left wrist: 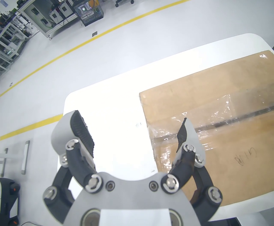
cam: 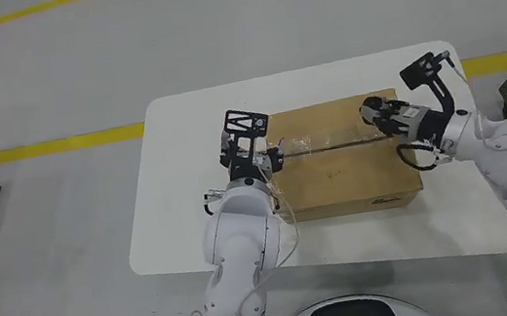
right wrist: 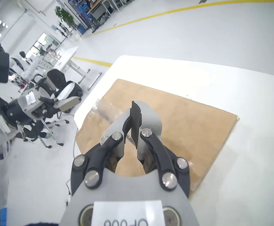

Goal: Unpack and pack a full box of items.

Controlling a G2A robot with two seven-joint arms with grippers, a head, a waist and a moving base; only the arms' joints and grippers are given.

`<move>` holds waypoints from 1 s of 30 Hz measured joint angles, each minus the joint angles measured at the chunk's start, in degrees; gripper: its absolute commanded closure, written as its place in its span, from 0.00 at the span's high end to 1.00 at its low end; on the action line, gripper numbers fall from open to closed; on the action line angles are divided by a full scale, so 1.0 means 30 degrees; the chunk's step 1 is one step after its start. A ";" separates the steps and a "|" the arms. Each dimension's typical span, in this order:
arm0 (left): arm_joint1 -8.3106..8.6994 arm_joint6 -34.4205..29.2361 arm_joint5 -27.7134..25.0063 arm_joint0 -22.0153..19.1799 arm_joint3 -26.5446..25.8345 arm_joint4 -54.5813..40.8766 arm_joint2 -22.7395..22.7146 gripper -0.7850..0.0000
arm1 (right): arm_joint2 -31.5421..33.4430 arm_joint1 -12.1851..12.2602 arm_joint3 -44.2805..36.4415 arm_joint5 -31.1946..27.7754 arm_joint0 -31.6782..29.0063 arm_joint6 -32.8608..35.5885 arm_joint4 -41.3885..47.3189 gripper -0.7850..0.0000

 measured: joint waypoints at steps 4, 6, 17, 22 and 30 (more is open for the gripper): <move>0.0018 -0.0157 -0.0008 0.0221 -0.0191 0.0098 -0.0131 1.00 | -0.0283 0.0171 -0.0960 -0.1560 -0.0974 -0.0061 -0.3036 0.75; 0.0016 -0.0179 -0.0022 0.0258 -0.0212 0.0098 -0.0121 1.00 | -0.0359 0.0236 -0.1215 -0.1887 -0.1287 0.0069 -0.4240 0.72; -0.0057 -0.0114 0.0022 0.0120 -0.0025 -0.0060 0.0112 1.00 | -0.1954 0.0290 -0.0779 -0.2248 -0.0508 0.0102 -1.0517 0.68; -0.0069 -0.0123 0.0059 0.0162 -0.0100 -0.0052 0.0092 1.00 | -0.2719 0.0244 -0.0491 -0.2699 0.0225 -0.0127 -1.2279 0.49; -0.0079 -0.0017 0.0060 0.0244 -0.0131 -0.0045 0.0052 1.00 | -0.3345 0.0160 0.0264 -0.2932 0.1114 -0.0535 -1.3847 0.00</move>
